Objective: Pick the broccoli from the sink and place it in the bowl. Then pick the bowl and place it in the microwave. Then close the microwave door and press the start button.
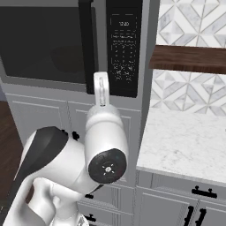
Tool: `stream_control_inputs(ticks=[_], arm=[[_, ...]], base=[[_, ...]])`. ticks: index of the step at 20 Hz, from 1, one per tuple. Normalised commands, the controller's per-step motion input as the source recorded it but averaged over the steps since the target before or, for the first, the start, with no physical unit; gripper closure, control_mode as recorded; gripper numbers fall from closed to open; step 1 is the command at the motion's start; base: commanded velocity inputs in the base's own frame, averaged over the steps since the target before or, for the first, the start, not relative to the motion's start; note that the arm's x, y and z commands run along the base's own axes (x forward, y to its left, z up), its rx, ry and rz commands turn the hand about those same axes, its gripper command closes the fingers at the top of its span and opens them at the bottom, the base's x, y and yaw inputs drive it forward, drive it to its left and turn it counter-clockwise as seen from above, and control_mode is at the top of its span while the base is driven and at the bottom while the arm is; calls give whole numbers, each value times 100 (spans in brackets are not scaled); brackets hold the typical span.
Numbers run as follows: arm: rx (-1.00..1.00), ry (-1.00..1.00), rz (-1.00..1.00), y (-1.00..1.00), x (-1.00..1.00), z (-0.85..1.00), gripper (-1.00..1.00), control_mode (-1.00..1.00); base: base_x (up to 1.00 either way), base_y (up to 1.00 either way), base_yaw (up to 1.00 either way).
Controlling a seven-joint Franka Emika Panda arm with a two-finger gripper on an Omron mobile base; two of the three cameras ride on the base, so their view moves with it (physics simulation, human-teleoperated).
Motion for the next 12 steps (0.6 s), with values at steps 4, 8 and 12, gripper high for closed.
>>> stream_control_inputs(ticks=[4, 8, 12], arm=[[0, -9, -5, 46, 56, 0, 100, -100], [0, -9, -9, 5, 28, 0, 100, -100], [0, -9, -8, 0, 19, 0, 100, -100]], base=[[0, 0, 0], [0, 0, 0], [0, 0, 0]])
